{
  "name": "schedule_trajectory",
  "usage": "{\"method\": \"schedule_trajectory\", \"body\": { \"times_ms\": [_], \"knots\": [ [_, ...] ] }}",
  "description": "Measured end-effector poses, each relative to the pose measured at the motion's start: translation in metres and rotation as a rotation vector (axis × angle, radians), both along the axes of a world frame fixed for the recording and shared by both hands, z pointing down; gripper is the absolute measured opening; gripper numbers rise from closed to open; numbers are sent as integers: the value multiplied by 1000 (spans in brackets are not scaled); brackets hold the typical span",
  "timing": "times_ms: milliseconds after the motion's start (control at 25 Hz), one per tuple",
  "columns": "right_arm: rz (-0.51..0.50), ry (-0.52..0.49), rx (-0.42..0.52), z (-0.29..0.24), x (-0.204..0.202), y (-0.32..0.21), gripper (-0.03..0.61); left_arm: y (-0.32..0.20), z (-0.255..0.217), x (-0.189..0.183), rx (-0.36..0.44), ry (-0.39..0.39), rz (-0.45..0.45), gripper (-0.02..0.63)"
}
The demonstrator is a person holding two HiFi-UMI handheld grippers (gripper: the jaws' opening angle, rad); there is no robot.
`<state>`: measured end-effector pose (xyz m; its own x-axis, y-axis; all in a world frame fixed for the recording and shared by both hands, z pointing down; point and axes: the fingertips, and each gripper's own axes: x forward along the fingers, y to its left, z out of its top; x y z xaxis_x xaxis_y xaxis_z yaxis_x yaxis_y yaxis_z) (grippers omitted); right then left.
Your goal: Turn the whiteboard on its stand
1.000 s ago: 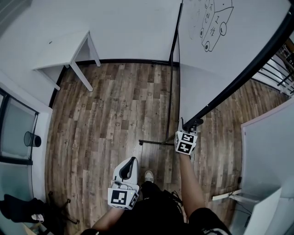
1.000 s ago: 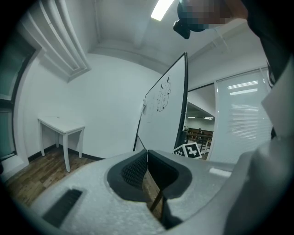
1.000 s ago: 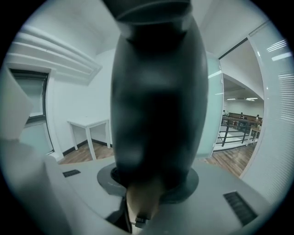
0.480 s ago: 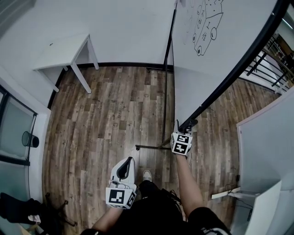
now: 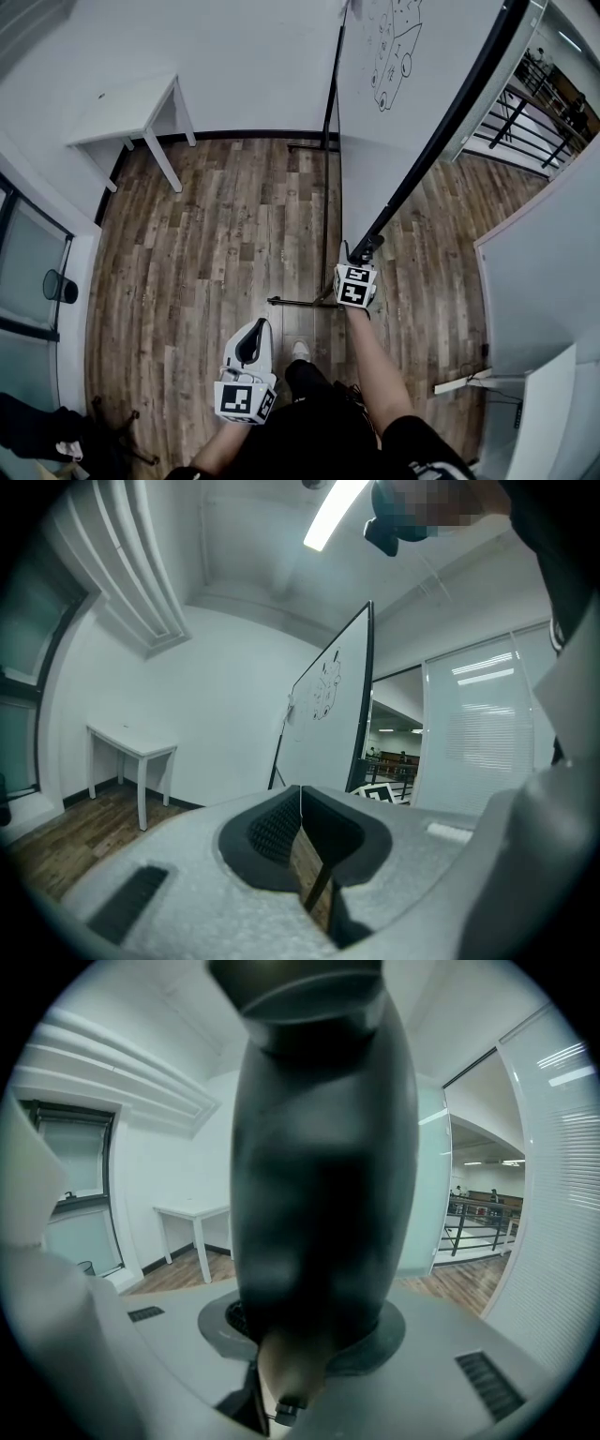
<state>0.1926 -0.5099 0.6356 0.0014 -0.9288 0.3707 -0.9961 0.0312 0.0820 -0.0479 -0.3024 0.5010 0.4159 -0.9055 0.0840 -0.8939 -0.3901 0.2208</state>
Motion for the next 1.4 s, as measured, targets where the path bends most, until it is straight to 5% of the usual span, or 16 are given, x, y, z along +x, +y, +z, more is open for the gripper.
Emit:
{"method": "schedule_trajectory", "body": {
  "times_ms": [280, 880, 1400],
  "knots": [
    [2, -29, 9, 0, -50, 55, 133, 56, -7, -24, 26, -12, -35, 18],
    [-3, -28, 9, 10, -94, 181, 133, 202, -6, -79, 53, -26, -60, 18],
    [-11, -17, 4, 10, -118, 277, 133, 284, 4, -110, -25, -5, -33, 18]
  ]
}}
